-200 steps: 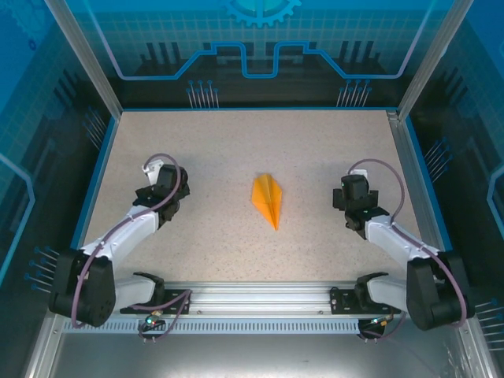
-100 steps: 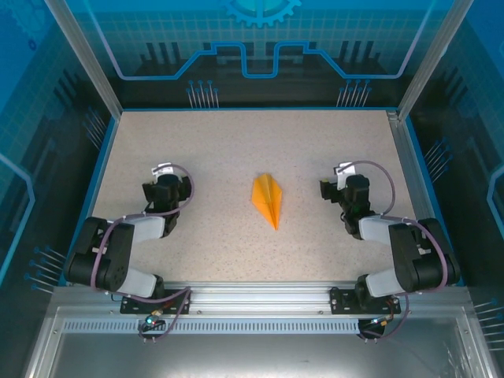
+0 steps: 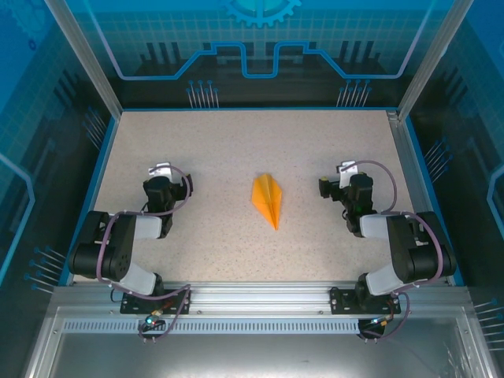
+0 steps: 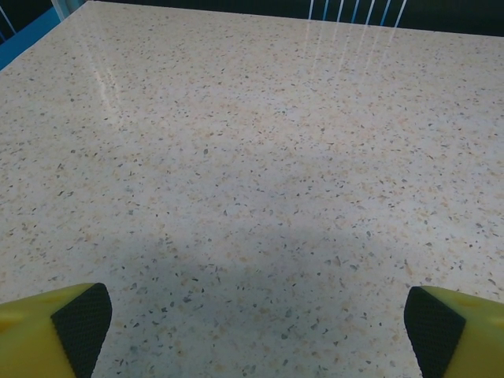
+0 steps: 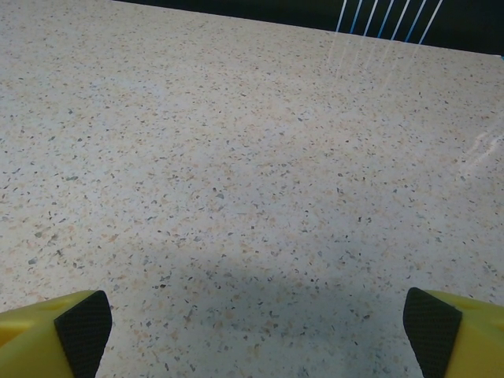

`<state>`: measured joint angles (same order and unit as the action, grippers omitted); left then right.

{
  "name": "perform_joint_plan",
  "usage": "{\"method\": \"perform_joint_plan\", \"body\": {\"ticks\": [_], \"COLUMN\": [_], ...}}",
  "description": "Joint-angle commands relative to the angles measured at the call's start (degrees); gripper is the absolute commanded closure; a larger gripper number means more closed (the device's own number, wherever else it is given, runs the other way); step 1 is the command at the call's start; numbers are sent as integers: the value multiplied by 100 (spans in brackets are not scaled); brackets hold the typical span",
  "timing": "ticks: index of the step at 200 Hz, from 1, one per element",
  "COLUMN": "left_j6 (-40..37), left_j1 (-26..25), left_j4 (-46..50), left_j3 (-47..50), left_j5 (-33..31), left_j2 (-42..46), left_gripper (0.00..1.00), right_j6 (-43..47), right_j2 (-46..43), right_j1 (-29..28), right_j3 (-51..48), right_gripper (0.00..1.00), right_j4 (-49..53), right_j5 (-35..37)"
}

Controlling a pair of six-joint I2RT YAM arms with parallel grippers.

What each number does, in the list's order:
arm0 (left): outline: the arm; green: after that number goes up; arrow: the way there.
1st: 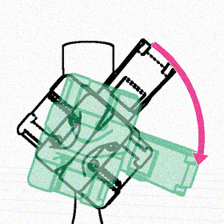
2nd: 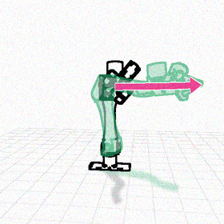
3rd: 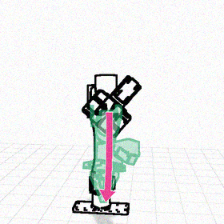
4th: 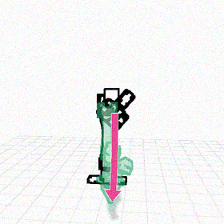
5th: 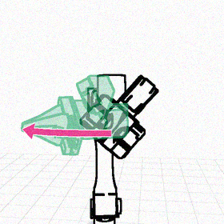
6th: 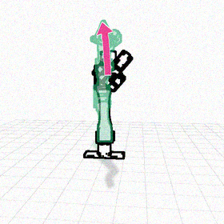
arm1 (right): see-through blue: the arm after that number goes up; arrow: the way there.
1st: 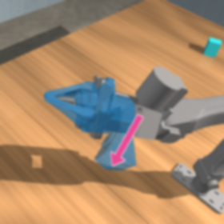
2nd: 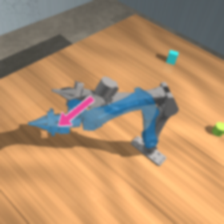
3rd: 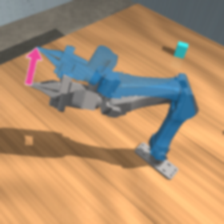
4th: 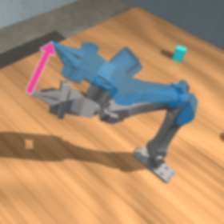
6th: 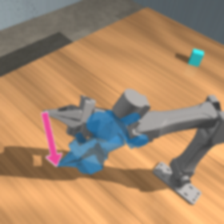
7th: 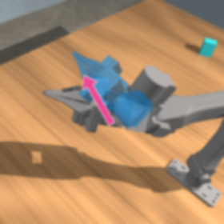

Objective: Fold a paper plane with a square sheet of paper (pick it up from the middle)
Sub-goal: Reset both arms

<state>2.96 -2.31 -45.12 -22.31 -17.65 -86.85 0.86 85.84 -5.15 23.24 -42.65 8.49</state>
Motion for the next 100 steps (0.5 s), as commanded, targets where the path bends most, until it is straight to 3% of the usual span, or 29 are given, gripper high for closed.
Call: {"method": "perform_joint_plan", "body": {"ticks": [1, 100], "left_j6": [-43, -41], "left_j1": [-20, -24], "left_j4": [-207, -207], "left_j3": [-33, -28], "left_j5": [131, 133], "left_j2": [1, 1], "left_gripper": [1, 1], "right_j6": [-86, -59], "right_j2": [20, 20], "right_j1": [45, 12], "right_j3": [79, 84], "right_gripper": [1, 1], "right_j4": [-162, -164], "right_j5": [-9, 13]}}
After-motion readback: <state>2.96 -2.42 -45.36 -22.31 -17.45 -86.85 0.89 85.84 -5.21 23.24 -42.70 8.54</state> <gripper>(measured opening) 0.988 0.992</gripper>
